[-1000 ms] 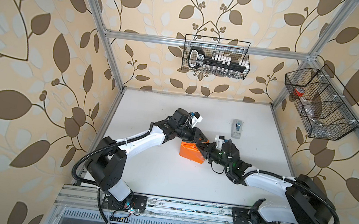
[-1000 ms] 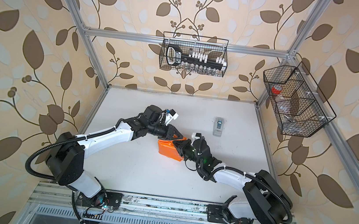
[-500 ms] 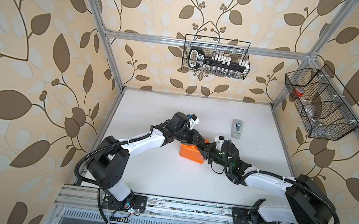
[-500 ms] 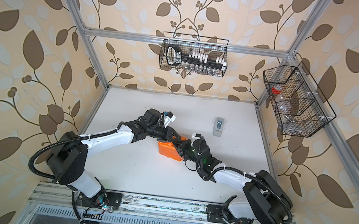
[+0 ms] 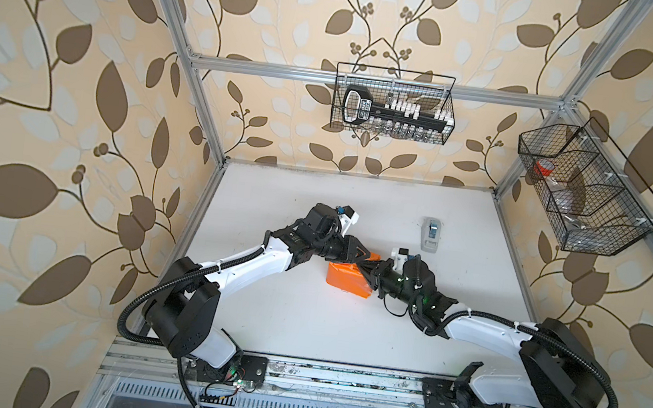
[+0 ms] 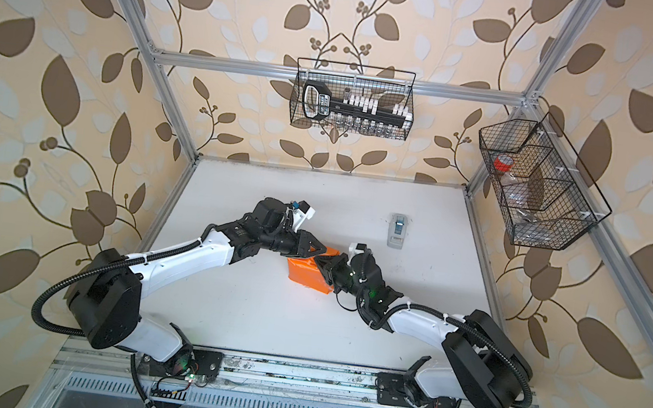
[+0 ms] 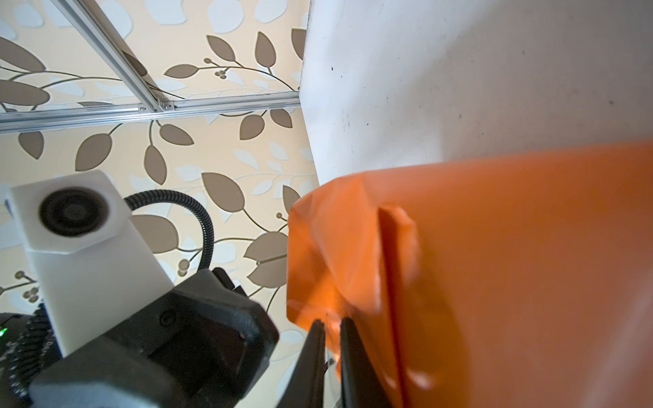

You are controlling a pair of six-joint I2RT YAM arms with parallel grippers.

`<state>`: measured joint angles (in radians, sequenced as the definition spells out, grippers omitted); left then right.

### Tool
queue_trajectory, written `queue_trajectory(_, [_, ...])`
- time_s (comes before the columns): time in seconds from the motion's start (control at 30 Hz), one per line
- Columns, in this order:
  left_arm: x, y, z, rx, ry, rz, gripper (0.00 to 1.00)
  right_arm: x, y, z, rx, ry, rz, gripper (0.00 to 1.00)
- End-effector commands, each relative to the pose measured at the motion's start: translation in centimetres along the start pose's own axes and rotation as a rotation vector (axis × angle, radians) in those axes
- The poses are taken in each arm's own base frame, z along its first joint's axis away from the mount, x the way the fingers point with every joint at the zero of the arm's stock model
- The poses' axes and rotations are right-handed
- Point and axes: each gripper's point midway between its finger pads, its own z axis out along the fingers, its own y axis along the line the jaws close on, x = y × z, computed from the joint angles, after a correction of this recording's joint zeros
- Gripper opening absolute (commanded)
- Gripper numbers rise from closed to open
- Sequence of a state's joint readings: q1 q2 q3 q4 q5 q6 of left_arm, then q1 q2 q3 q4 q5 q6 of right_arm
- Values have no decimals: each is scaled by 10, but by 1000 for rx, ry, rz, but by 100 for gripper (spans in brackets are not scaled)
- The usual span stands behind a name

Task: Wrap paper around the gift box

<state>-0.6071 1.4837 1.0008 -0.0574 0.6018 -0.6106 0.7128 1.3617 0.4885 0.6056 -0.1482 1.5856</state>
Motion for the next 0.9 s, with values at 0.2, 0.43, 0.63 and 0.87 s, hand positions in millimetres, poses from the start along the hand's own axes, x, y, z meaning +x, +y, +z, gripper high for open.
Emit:
queue_trajectory(0.2, [10, 20, 4, -24, 7, -28, 29, 7, -56, -2, 197, 9, 101, 16])
queue_trajectory(0.43, [20, 32, 10, -58, 44, -53, 28, 11, -57, -2, 202, 29, 127, 18])
queue_trajectory(0.63, [36, 52, 16, -124, 111, -100, 28, 22, -66, 5, 251, 87, 215, 23])
queue_trajectory(0.87, [58, 76, 18, -208, 181, -149, 27, 32, -66, 11, 365, 137, 155, 30])
